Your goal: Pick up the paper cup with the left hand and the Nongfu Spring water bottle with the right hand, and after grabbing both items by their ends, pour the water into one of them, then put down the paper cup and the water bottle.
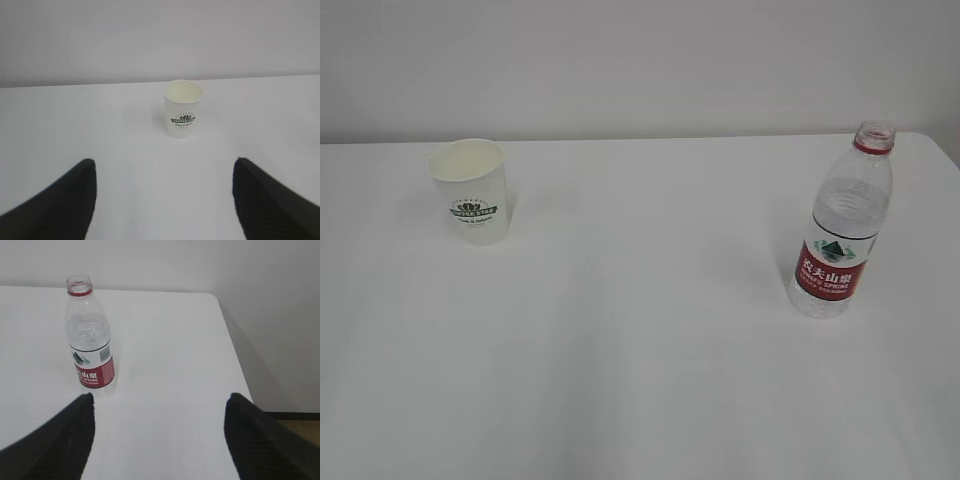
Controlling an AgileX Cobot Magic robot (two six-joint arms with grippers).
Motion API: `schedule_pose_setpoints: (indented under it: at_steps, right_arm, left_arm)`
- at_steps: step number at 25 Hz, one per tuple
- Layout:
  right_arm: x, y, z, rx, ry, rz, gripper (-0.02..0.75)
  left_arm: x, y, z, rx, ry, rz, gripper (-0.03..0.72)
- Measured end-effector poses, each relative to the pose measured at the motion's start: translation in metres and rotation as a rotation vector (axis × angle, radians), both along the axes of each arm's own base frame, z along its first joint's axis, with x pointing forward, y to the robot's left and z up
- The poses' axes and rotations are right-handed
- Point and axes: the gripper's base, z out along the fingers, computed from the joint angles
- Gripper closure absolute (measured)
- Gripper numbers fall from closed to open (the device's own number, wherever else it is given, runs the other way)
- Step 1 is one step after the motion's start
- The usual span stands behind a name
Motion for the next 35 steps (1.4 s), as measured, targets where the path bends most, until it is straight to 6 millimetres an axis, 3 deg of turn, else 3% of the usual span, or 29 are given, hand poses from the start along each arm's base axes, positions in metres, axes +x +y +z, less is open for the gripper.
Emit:
schedule_pose_setpoints:
  at_steps: [11,22,35]
  right_arm:
    - [0.005,0.001,0.003,0.009,-0.023,0.007,0.123]
    - [0.008,0.003,0.006,0.030,-0.051,0.029,0.123]
    - [0.061,0.012,-0.004,0.078,0.123,0.091,0.124]
  left_arm:
    - [0.003,-0.002,0.001,-0.030,0.009,-0.015,0.097]
    - [0.057,-0.006,-0.003,-0.039,0.152,-0.007,0.097]
    - [0.088,-0.009,-0.005,-0.082,0.160,0.000,0.097]
